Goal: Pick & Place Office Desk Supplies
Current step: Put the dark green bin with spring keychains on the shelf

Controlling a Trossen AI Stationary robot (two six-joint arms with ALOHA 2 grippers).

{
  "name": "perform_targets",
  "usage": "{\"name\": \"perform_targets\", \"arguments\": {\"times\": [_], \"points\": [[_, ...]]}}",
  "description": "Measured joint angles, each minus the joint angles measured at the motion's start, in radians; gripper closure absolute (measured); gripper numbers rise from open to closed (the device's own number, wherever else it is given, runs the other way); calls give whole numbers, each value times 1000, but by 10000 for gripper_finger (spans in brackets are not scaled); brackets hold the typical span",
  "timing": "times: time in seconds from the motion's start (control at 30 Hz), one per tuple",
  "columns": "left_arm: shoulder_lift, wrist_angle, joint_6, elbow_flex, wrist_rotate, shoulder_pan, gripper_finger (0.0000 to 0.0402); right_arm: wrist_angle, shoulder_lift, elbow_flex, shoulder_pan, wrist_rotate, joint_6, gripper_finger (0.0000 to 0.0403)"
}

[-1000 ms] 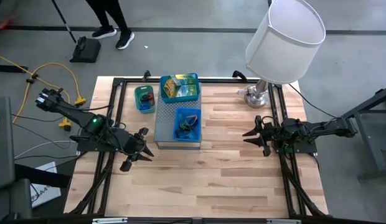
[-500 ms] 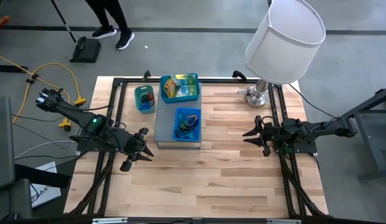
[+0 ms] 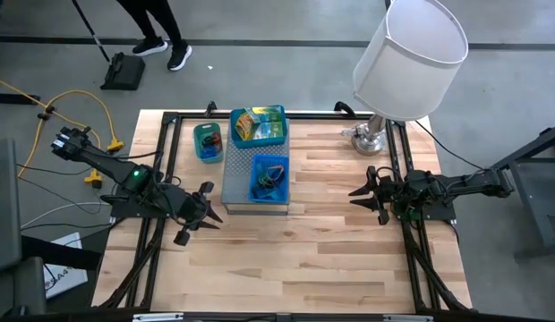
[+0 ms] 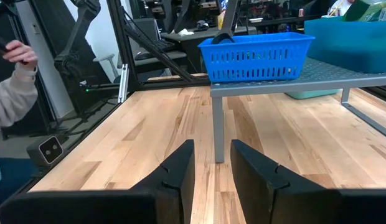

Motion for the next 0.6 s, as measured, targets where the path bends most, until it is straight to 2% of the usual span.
{"name": "perform_targets", "arguments": {"times": [0.6], "points": [[0, 35, -37, 0, -278, 0, 319, 0, 0, 0, 0, 1, 0, 311]]}}
